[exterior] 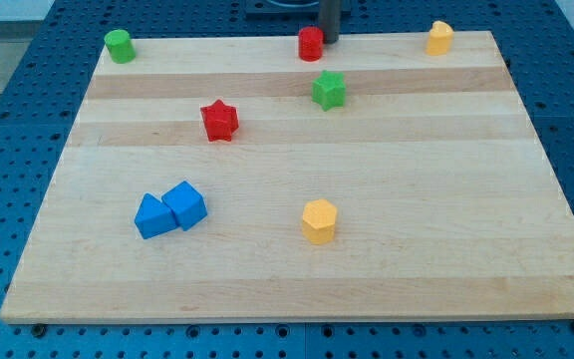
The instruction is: Place the red circle to the top center of the board
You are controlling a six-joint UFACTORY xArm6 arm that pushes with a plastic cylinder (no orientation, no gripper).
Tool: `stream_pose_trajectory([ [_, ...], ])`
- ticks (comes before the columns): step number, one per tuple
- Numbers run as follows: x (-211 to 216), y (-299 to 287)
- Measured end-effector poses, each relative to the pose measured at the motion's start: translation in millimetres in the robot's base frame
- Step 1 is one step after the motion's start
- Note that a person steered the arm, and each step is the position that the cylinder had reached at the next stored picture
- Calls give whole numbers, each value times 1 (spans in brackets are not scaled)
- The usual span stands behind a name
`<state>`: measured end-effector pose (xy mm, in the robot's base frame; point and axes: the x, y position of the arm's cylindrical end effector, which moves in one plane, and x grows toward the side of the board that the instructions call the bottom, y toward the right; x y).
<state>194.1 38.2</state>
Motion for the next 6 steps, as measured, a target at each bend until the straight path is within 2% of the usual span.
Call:
stream_pose_trajectory([
  [1, 0, 9],
  [2, 10, 51],
  [3, 28, 58],
  [6, 41, 1],
])
